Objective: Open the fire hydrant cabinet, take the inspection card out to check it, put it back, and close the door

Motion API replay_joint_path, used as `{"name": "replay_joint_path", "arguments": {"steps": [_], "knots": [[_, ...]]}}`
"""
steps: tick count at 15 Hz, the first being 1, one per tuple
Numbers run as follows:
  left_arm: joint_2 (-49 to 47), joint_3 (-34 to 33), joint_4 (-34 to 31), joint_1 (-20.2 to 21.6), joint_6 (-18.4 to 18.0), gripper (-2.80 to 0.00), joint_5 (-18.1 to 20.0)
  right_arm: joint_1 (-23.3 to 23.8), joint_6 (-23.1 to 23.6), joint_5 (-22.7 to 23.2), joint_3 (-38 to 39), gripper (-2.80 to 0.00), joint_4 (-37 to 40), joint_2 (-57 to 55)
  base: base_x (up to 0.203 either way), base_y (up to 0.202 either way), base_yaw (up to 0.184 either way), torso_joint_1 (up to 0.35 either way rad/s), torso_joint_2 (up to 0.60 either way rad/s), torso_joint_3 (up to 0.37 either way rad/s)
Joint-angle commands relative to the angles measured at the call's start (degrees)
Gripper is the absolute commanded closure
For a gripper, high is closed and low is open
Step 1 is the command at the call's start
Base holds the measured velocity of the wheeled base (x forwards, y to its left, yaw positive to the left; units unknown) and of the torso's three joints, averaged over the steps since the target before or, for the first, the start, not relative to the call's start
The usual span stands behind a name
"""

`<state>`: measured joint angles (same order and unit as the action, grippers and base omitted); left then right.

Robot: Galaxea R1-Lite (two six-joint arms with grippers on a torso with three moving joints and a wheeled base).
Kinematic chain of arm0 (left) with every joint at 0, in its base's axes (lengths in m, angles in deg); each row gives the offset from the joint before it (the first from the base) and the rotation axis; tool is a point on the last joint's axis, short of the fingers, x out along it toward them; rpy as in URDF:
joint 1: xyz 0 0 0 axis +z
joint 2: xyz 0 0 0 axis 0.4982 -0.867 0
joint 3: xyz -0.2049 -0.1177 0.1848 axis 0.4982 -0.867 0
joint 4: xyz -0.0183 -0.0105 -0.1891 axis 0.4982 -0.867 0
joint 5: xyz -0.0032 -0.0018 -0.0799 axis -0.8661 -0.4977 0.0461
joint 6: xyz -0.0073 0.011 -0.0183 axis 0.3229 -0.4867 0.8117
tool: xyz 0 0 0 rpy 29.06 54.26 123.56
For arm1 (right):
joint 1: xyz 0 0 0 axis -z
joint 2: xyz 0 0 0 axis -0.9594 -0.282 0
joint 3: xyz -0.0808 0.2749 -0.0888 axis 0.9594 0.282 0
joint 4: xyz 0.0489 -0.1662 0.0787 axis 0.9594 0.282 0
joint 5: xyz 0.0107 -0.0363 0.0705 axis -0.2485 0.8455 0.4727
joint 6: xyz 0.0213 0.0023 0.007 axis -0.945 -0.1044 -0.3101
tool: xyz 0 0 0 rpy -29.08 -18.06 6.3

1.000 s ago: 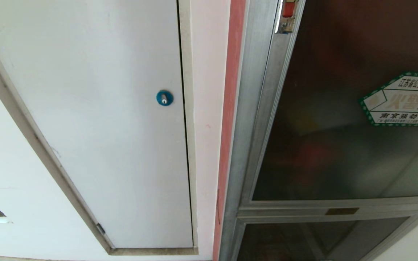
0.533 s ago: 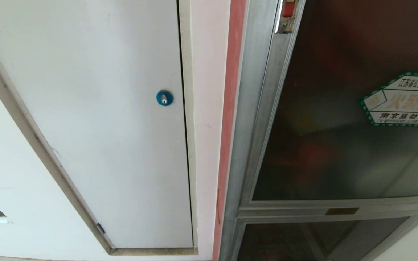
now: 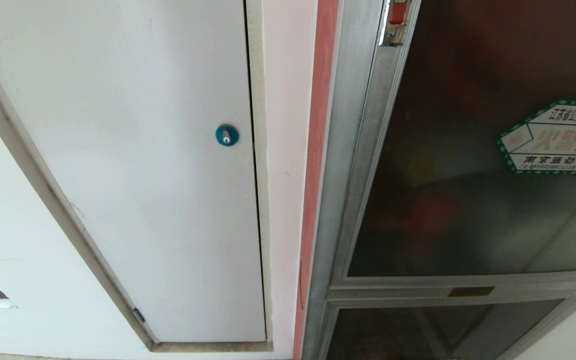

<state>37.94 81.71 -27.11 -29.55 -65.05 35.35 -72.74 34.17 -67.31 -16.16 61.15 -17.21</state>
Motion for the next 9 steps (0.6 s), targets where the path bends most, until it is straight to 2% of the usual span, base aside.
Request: {"name": "replay_joint_path", "arguments": {"steps": [1,9], "knots": [[-0.06,-0.09,0.00,0.02,0.02,0.00,-0.05,0.00,-0.05,0.02,0.00,0.00,0.02,-0.08,0.000,0.000,0.000,0.000,0.00,0.000],[-0.02,-0.09,0.00,0.02,0.02,0.00,-0.05,0.00,-0.77,-0.24,0.00,0.00,-0.06,-0.04,0.000,0.000,0.000,0.000,0.00,0.000]]}}
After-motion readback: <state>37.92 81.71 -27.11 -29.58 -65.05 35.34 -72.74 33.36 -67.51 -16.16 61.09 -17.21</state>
